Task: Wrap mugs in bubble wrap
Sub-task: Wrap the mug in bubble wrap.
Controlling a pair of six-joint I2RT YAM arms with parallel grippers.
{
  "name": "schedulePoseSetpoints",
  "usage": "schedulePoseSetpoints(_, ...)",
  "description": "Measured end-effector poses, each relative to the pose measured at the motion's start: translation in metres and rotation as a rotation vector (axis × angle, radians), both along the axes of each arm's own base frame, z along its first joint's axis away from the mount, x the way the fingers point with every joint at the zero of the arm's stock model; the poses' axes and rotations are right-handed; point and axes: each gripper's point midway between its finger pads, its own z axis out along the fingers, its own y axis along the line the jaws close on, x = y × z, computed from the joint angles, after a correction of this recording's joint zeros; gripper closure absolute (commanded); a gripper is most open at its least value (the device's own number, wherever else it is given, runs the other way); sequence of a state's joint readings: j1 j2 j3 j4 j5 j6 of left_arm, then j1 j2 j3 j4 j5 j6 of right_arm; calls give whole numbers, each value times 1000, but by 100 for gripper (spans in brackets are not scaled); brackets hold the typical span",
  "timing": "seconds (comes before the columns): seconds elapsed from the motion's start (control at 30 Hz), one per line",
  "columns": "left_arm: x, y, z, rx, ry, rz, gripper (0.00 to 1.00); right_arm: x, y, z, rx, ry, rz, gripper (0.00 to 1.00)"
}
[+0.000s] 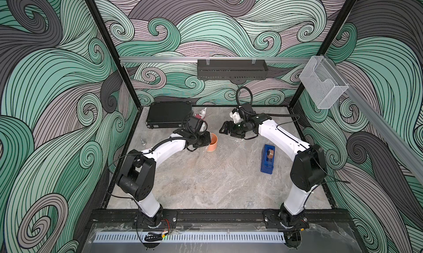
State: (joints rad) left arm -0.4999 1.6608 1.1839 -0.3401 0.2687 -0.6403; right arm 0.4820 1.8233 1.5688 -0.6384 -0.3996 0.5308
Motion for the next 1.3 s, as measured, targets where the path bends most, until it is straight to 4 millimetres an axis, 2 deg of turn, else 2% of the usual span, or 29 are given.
schedulePoseSetpoints(0.1,1,0,1,0,-6,-4,65,6,9,-5,32,28,1,22)
schedulePoseSetpoints(0.2,1,-1,1,-1,-9,-6,61,10,16,-9,53,50,0,25)
schedulePoseSetpoints(0.33,3,-3,3,-10,-23,-11,61,17,24,-10,83,69,1,30)
schedulePoseSetpoints(0.57,5,-9,1,-28,-27,-36,61,27,40,-14,139,100,15,30)
schedulePoseSetpoints(0.8,4,-15,-6,-32,-17,-59,61,28,50,-26,156,141,38,31)
schedulePoseSetpoints(0.93,4,-18,-6,-40,-20,-69,61,24,52,-33,153,164,50,40)
schedulePoseSetpoints(1.1,3,-19,-6,-44,-21,-75,61,19,55,-34,151,171,74,65)
schedulePoseSetpoints(1.2,3,-20,-5,-49,-22,-78,61,16,56,-37,145,173,81,73)
schedulePoseSetpoints(1.3,3,-21,-5,-51,-21,-80,61,13,54,-43,135,184,84,86)
